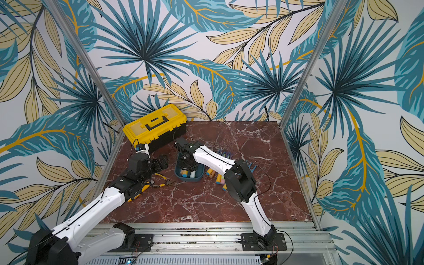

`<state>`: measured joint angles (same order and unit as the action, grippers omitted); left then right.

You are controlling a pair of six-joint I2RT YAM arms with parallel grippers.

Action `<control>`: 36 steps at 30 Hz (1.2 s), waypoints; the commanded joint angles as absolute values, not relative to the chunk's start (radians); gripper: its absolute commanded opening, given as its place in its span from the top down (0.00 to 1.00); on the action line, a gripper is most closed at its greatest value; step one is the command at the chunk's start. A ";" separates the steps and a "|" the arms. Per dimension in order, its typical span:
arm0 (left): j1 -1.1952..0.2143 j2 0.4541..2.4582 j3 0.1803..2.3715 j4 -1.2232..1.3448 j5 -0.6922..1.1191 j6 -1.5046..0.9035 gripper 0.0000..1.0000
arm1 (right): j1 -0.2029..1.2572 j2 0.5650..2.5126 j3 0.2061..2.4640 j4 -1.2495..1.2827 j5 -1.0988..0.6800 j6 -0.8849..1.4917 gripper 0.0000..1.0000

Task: Put the rake into the storage box
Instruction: Adjust the rake in the storage box.

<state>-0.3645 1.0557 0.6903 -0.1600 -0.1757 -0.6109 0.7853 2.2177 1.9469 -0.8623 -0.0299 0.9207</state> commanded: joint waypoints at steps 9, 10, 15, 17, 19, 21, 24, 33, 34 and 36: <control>-0.357 1.028 0.666 -0.151 -0.185 -0.603 0.00 | 0.787 2.205 1.942 -0.810 0.038 0.932 0.72; -0.356 1.029 0.667 -0.151 -0.185 -0.603 0.00 | 0.787 2.208 1.944 -0.805 0.043 0.928 0.72; -0.356 1.028 0.667 -0.153 -0.189 -0.602 0.00 | 0.793 2.177 1.912 -0.793 0.062 0.932 0.73; -0.356 1.028 0.666 -0.151 -0.188 -0.602 0.00 | 0.794 2.148 1.887 -0.790 0.075 0.934 0.73; -0.357 1.028 0.666 -0.151 -0.187 -0.603 0.00 | 0.798 2.117 1.865 -0.784 0.086 0.935 0.73; -0.357 1.028 0.666 -0.149 -0.186 -0.602 0.00 | 0.798 2.093 1.848 -0.772 0.085 0.937 0.72; -0.357 1.029 0.666 -0.150 -0.185 -0.604 0.00 | 0.798 2.090 1.842 -0.757 0.109 0.928 0.73; -0.356 1.023 0.666 -0.151 -0.186 -0.602 0.00 | 0.798 2.228 1.906 -0.723 0.070 0.928 0.72; -0.357 1.022 0.666 -0.152 -0.184 -0.603 0.00 | 0.798 2.233 1.906 -0.716 0.063 0.929 0.70; -0.357 1.022 0.666 -0.151 -0.183 -0.602 0.00 | 0.798 2.238 1.905 -0.708 0.043 0.927 0.63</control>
<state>-0.3645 1.0439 0.6903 -0.1600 -0.1772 -0.6106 0.7929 2.2108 1.8965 -0.7334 0.0692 0.9279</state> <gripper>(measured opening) 0.998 0.354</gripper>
